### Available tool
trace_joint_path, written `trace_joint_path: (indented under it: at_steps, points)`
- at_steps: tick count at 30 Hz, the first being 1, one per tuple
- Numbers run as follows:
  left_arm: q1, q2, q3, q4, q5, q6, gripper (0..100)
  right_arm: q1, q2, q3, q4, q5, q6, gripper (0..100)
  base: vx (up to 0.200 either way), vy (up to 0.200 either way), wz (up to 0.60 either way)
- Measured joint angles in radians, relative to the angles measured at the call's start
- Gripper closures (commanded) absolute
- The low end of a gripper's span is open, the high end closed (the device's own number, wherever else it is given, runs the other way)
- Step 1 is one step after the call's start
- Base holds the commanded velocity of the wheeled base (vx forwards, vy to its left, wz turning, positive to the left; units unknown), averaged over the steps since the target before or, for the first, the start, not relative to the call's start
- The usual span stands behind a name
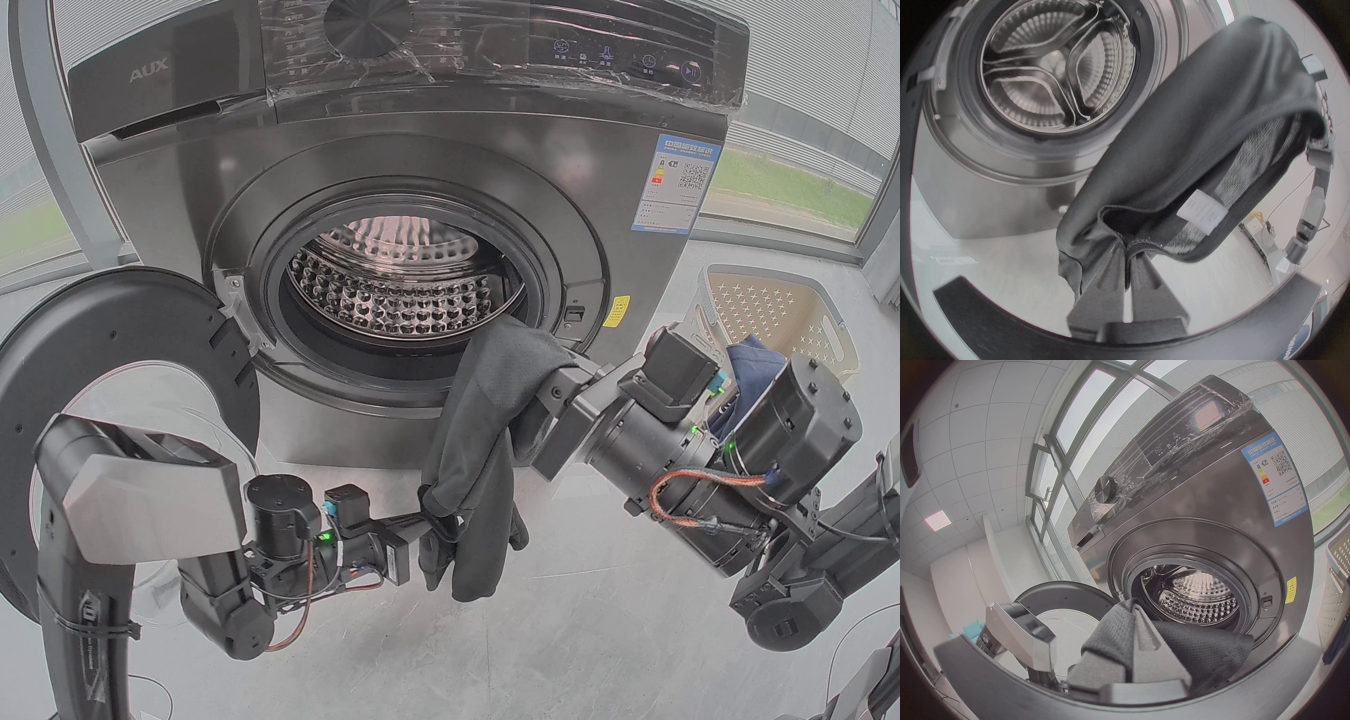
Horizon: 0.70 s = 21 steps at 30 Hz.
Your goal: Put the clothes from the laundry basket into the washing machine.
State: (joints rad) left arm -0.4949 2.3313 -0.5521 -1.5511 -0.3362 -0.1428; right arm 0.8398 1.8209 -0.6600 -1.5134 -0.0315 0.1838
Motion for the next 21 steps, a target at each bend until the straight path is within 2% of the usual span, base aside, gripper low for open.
trace_joint_path:
  at_steps: [9,10,21]
  points:
    - [0.039,-0.175,0.19,0.0,-0.036,0.004,100,-0.013,0.0,-0.006,0.001,0.0,0.005,100,0.0,0.0,0.0]
    - [0.039,-0.182,0.2,-0.001,-0.037,0.005,0,-0.014,0.0,-0.007,0.001,0.0,0.005,100,0.0,0.0,0.0]
    - [0.026,-0.106,0.2,-0.002,-0.04,0.022,0,-0.006,0.0,-0.03,0.005,0.0,0.003,100,0.0,0.0,0.0]
